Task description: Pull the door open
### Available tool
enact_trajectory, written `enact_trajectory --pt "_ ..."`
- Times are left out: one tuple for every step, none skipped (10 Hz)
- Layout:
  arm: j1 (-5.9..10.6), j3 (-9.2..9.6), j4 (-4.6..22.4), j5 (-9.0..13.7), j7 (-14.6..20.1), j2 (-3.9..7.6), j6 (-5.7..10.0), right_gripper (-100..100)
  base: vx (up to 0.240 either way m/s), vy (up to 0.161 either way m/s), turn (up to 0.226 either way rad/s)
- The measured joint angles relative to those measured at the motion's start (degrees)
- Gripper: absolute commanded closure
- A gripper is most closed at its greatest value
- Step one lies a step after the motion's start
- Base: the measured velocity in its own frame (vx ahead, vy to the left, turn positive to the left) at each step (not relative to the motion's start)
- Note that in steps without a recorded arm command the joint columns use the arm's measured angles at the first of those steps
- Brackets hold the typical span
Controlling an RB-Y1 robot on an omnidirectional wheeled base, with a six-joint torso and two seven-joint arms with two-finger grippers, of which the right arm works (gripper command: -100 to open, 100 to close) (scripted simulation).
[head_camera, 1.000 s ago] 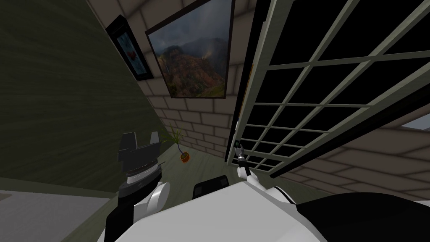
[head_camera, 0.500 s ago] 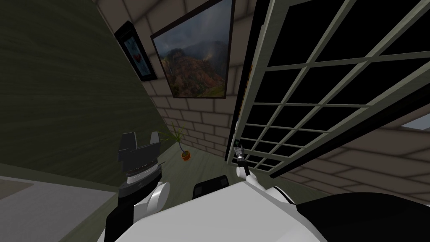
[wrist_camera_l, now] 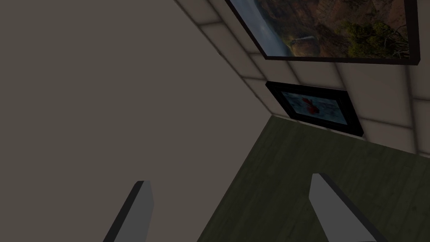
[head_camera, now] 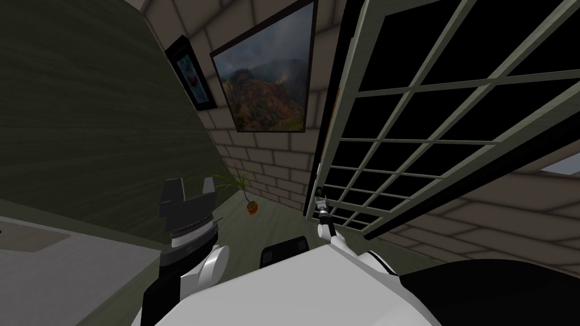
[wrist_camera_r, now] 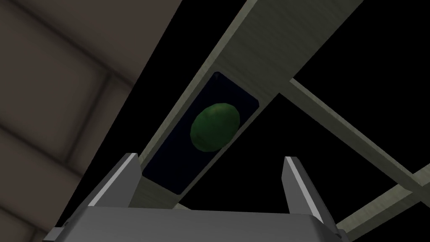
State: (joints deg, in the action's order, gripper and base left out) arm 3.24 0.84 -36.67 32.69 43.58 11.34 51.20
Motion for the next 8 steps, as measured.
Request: enact_trajectory --pt "-0.01 0.26 -0.17 0.71 1.54 -0.13 0.03 -100 -0.035 -0.008 0.020" --pt "0.02 0.41 -0.20 1.10 2.68 -0.19 0.07 -100 -0.041 -0.011 0.044" --pt "-0.02 0.64 -0.43 1.77 4.13 -0.33 0.08 -100 -0.068 -0.015 0.066" --pt "-0.12 0.98 -0.84 2.71 5.76 -0.48 0.05 -100 -0.057 -0.010 0.019" --pt "-0.05 1.15 -0.85 3.16 7.09 -0.55 0.08 -100 -0.047 -0.007 0.036" --pt "-0.08 1.38 -1.06 3.82 8.59 -0.69 0.09 -100 -0.035 -0.007 0.018" --pt "-0.06 1.51 -1.11 4.18 9.67 -0.76 0.12 -100 -0.044 -0.005 0.039" --pt "-0.06 1.74 -1.25 4.81 11.12 -0.86 0.15 -100 -0.070 -0.009 0.057"
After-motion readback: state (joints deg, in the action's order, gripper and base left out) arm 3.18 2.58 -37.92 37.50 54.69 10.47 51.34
